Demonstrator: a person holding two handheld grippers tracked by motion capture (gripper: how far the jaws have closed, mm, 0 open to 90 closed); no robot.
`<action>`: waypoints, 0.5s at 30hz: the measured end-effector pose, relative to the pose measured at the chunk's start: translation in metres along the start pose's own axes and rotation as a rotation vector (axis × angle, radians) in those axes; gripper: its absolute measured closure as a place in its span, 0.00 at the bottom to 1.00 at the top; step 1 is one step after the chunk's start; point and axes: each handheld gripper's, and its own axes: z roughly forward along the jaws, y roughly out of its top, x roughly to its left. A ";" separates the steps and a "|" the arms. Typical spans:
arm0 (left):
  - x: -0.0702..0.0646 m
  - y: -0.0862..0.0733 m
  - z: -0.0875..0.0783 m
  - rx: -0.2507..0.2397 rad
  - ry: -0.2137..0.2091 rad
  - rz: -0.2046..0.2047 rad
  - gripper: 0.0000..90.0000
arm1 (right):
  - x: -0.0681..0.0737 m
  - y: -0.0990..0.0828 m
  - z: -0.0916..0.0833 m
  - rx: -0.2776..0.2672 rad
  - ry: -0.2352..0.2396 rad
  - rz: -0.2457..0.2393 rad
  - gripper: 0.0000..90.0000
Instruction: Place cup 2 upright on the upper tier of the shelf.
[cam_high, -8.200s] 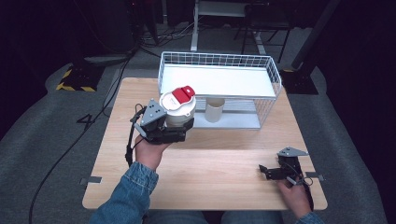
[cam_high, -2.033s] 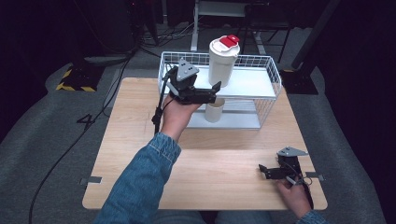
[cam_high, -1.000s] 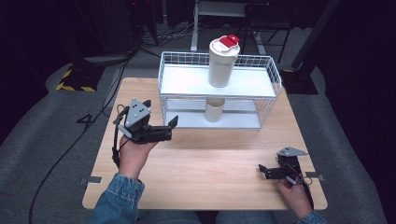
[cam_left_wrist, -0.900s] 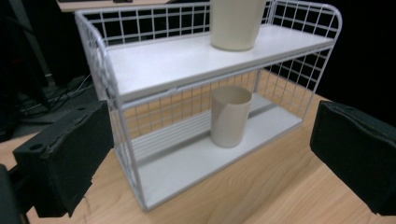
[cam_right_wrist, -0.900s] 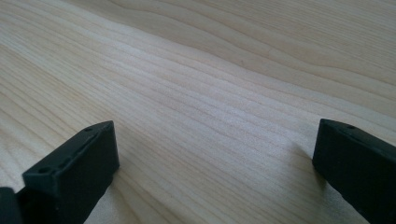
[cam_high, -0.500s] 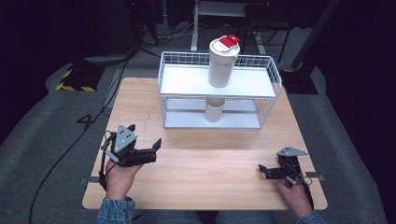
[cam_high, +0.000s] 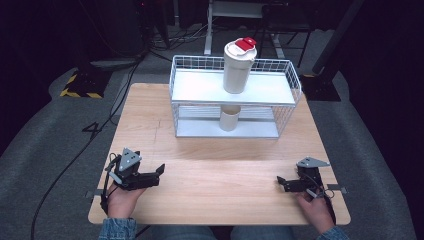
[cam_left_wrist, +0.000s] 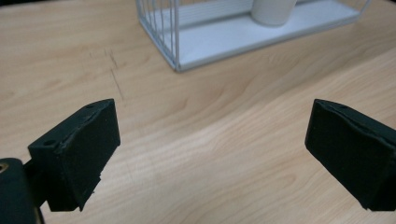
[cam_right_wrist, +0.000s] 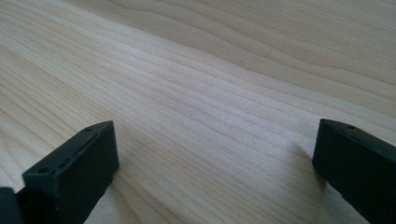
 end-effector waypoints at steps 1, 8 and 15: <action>0.001 -0.003 0.002 0.009 0.000 -0.012 0.05 | 0.000 0.000 0.000 0.000 0.000 0.000 0.00; 0.006 -0.022 0.011 0.082 -0.001 -0.025 0.05 | 0.000 0.000 0.000 0.000 0.000 0.000 0.00; 0.008 -0.036 0.022 0.166 -0.020 -0.015 0.05 | 0.000 0.000 0.000 0.000 0.000 0.000 0.00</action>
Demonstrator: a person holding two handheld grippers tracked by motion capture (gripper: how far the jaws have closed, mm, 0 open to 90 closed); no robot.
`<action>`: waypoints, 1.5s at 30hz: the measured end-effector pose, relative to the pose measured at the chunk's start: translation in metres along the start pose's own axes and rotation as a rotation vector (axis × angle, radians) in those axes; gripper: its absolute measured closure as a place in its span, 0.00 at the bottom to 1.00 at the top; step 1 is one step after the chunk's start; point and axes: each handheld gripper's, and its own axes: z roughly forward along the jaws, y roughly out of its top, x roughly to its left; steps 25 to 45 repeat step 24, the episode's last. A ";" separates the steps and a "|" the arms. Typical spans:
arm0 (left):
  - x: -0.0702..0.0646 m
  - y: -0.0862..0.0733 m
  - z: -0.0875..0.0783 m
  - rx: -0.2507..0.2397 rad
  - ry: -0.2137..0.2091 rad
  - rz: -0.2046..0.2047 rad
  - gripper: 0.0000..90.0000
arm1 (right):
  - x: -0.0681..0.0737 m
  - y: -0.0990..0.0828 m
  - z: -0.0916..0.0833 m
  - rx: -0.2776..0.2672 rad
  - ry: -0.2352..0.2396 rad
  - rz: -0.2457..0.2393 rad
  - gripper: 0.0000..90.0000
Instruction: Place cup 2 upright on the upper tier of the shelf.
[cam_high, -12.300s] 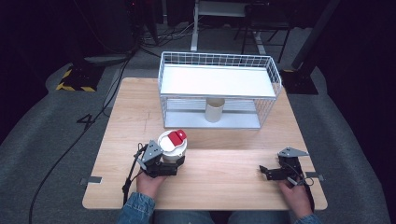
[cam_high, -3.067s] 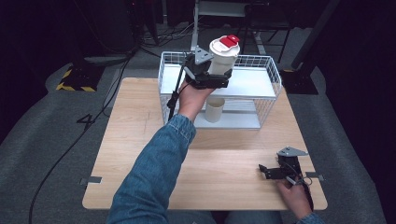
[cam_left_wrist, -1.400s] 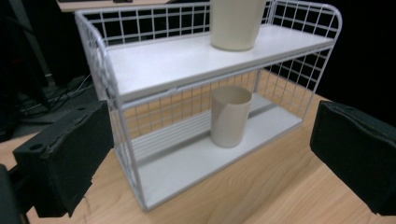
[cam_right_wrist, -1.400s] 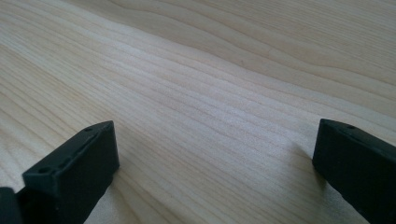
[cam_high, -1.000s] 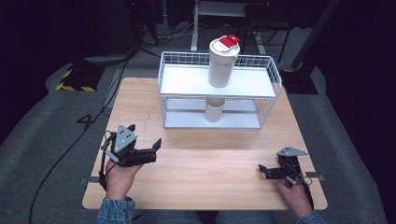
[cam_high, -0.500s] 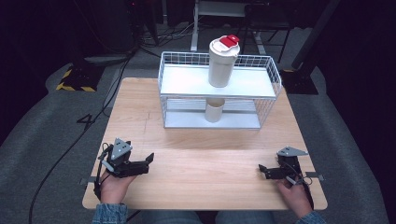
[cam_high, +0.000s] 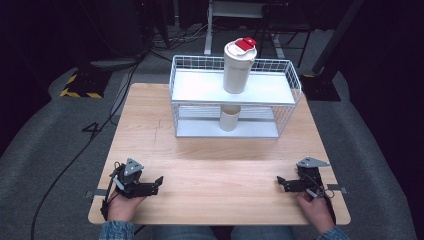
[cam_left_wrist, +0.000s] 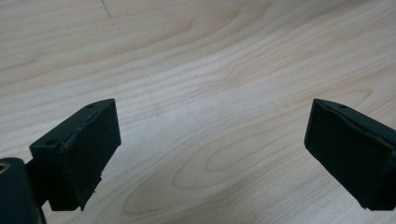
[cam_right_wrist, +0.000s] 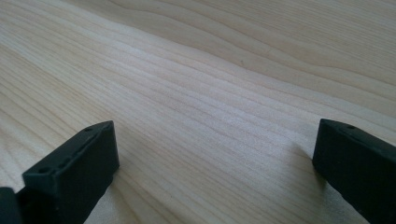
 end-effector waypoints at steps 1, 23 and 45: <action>0.000 0.000 0.001 0.013 0.000 0.004 0.05 | 0.000 0.000 0.000 0.000 0.000 0.000 0.00; 0.002 -0.004 0.026 0.079 0.051 0.038 0.06 | 0.000 0.000 0.000 0.001 0.000 0.002 0.00; 0.002 -0.004 0.026 0.079 0.051 0.038 0.06 | 0.000 0.000 0.000 0.001 0.000 0.002 0.00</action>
